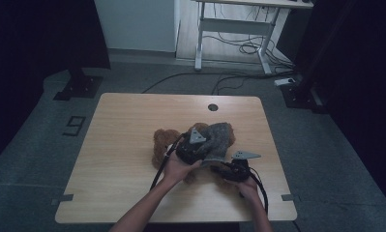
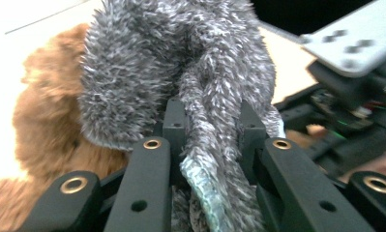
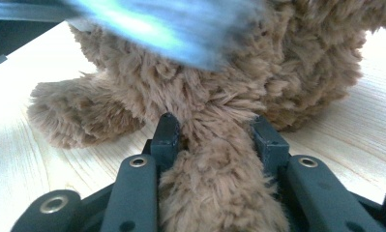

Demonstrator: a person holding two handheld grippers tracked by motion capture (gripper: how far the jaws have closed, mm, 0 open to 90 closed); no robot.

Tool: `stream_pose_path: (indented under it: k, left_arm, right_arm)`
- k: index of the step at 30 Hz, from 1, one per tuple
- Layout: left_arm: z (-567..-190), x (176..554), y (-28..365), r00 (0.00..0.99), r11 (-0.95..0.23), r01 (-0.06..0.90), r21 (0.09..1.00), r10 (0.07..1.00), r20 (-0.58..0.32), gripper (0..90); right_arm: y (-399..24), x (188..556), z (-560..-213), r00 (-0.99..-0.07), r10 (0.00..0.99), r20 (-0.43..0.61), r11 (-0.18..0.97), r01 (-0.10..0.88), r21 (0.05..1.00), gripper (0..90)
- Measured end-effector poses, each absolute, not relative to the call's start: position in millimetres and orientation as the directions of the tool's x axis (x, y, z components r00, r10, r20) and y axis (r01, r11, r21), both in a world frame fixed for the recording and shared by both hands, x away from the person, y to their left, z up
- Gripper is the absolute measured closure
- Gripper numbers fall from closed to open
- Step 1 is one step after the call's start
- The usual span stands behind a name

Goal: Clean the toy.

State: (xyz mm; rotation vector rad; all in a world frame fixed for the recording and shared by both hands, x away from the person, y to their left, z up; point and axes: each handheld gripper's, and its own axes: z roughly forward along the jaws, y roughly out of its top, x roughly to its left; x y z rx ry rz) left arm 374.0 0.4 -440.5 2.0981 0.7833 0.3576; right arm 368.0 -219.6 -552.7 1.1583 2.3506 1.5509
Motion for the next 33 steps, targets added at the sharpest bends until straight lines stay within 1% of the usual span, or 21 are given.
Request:
stream_pose_path:
  k: [3,7,8,10,14,16,17,22,27,31,32,33]
  left_arm:
    - [-447.4,385.4,-9.9,0.756,-0.472,0.423,0.774,0.654,-0.014,72.4]
    - [-447.1,388.5,-7.7,0.743,-0.476,0.414,0.776,0.669,0.013,72.4]
    - [-446.3,388.7,-5.3,0.738,-0.483,0.408,0.775,0.674,0.032,72.4]
    - [-444.6,390.6,2.7,0.72,-0.481,0.413,0.773,0.692,0.046,72.5]
    - [-445.9,396.9,27.7,0.675,-0.446,0.448,0.775,0.737,0.034,72.5]
    - [-449.3,397.5,48.5,0.642,-0.44,0.453,0.776,0.765,0.059,72.5]
    - [-449.3,397.5,48.5,0.642,-0.44,0.453,0.776,0.765,0.059,72.5]
    - [-445.9,397.3,87.1,0.613,-0.344,0.485,0.804,0.789,-0.032,72.4]
    - [-441.6,391.2,113.2,0.588,-0.314,0.48,0.819,0.808,-0.035,72.5]
    - [-446.3,388.4,132.6,0.566,-0.303,0.491,0.817,0.824,-0.035,72.5]
    - [-450.2,387.6,140.9,0.554,-0.284,0.501,0.817,0.831,-0.051,72.5]
    - [-450.2,387.6,140.9,0.554,-0.284,0.501,0.817,0.831,-0.051,72.5]
  right_arm:
    - [-219.8,367.9,-552.8,-0.706,0.635,0.313,0.191,0.536,0.822,62.4]
    - [-220.2,367.9,-552.8,-0.704,0.636,0.315,0.184,0.535,0.824,62.4]
    - [-219.8,367.6,-552.8,-0.705,0.637,0.312,0.186,0.533,0.825,62.4]
    - [-219.6,367.3,-552.7,-0.705,0.637,0.312,0.187,0.534,0.825,62.5]
    - [-219.3,367.2,-552.8,-0.705,0.638,0.311,0.188,0.534,0.825,62.5]
    - [-219.4,367.7,-553.0,-0.702,0.637,0.319,0.184,0.541,0.821,62.6]
    - [-219.3,367.8,-553.0,-0.702,0.636,0.321,0.184,0.542,0.82,62.6]
    - [-218.7,367.8,-553.1,-0.705,0.631,0.323,0.189,0.544,0.817,62.6]
    - [-218.9,368.0,-553.2,-0.703,0.631,0.327,0.188,0.547,0.816,62.6]
    - [-219.1,368.4,-553.4,-0.704,0.631,0.327,0.187,0.547,0.816,62.6]
    - [-219.1,368.4,-553.4,-0.704,0.63,0.328,0.187,0.547,0.816,62.6]
    - [-219.1,368.4,-553.4,-0.704,0.63,0.328,0.187,0.547,0.816,62.6]
